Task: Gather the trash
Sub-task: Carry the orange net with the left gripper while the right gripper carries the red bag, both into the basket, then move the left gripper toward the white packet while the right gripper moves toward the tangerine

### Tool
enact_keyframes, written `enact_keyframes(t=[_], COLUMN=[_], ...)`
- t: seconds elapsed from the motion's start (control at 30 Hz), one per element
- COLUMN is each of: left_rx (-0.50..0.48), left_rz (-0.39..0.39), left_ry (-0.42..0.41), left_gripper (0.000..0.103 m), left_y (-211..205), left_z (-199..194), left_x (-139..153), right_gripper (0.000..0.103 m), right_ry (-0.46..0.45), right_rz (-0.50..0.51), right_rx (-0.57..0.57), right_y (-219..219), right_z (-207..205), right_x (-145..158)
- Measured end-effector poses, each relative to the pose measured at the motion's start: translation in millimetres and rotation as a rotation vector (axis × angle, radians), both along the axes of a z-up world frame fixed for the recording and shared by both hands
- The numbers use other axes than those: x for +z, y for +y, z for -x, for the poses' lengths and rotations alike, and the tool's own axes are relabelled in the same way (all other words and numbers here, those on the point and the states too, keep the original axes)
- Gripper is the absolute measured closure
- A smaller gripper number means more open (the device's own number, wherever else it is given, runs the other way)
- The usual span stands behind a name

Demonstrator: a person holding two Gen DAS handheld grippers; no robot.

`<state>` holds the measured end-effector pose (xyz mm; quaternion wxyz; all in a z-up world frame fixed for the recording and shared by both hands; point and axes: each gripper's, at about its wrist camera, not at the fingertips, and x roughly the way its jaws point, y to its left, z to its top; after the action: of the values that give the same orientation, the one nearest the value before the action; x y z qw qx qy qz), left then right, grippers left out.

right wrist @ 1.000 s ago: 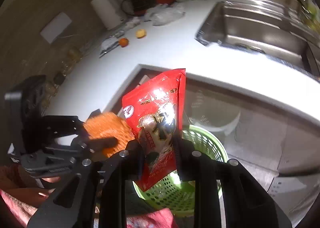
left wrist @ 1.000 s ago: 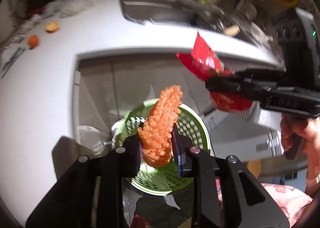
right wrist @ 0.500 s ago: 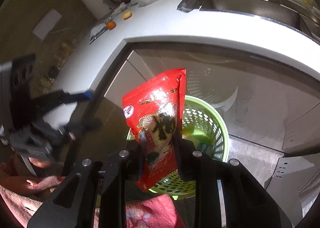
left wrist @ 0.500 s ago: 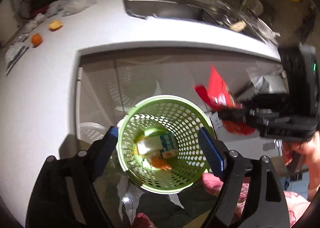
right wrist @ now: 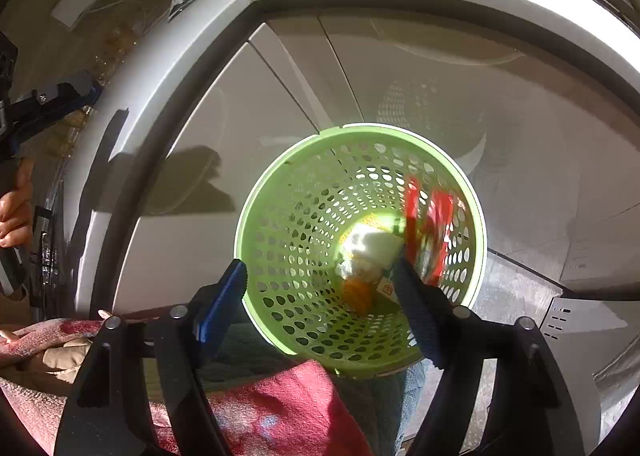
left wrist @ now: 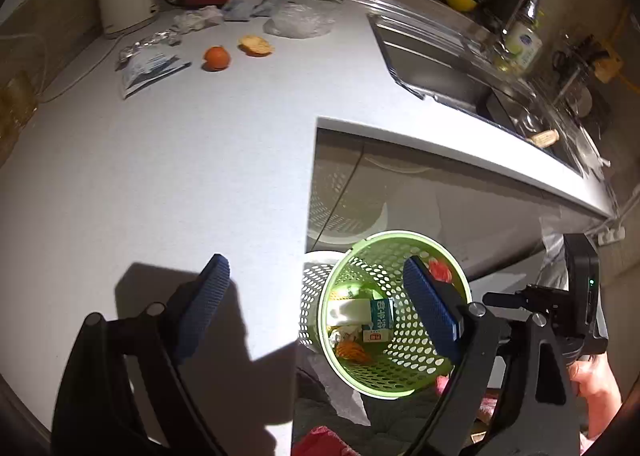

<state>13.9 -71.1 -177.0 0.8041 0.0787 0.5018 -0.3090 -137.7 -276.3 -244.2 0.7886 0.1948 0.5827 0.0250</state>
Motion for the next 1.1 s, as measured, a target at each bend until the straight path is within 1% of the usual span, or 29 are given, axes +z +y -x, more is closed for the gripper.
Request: enact_keyframes(t=[0.1, 0.2, 0.23, 0.33, 0.5, 0.7, 0.83, 1.0, 1.1], left_rx=[0.034, 0.056, 0.066, 0.096, 0.148, 0.225, 0.256, 0.272, 0.272], left_rz=[0.007, 0.001, -0.001, 0.003, -0.003, -0.022, -0.038, -0.06, -0.058], left_ry=[-0.015, -0.04, -0.05, -0.069, -0.125, -0.185, -0.211, -0.226, -0.228], left_gripper=[0.018, 0.018, 0.018, 0.018, 0.014, 0.014, 0.014, 0.014, 0.014], left_y=[8, 11, 13, 21, 30, 42, 52, 63, 68], left_z=[-5, -8, -10, -21, -46, -94, -133, -170, -185], left_x=[5, 9, 10, 17, 28, 33, 32, 26, 23], right_gripper=[0.02, 0.017, 0.016, 0.01, 0.003, 0.002, 0.002, 0.002, 0.002], right_ry=[-0.033, -0.068, -0.084, -0.144, -0.234, -0.311, -0.343, -0.37, -0.382], right_rz=[-0.012, -0.003, 0.005, 0.033, 0.079, 0.129, 0.127, 0.11, 0.103], right_rx=[-0.002, -0.007, -0.009, -0.012, 0.041, 0.125, 0.181, 0.237, 0.264], right_y=[-4, -9, -11, -12, -10, 3, 19, 43, 58], right_z=[-5, -12, -14, -29, -60, -119, -164, -227, -269], right_x=[11, 24, 31, 55, 89, 116, 125, 122, 113])
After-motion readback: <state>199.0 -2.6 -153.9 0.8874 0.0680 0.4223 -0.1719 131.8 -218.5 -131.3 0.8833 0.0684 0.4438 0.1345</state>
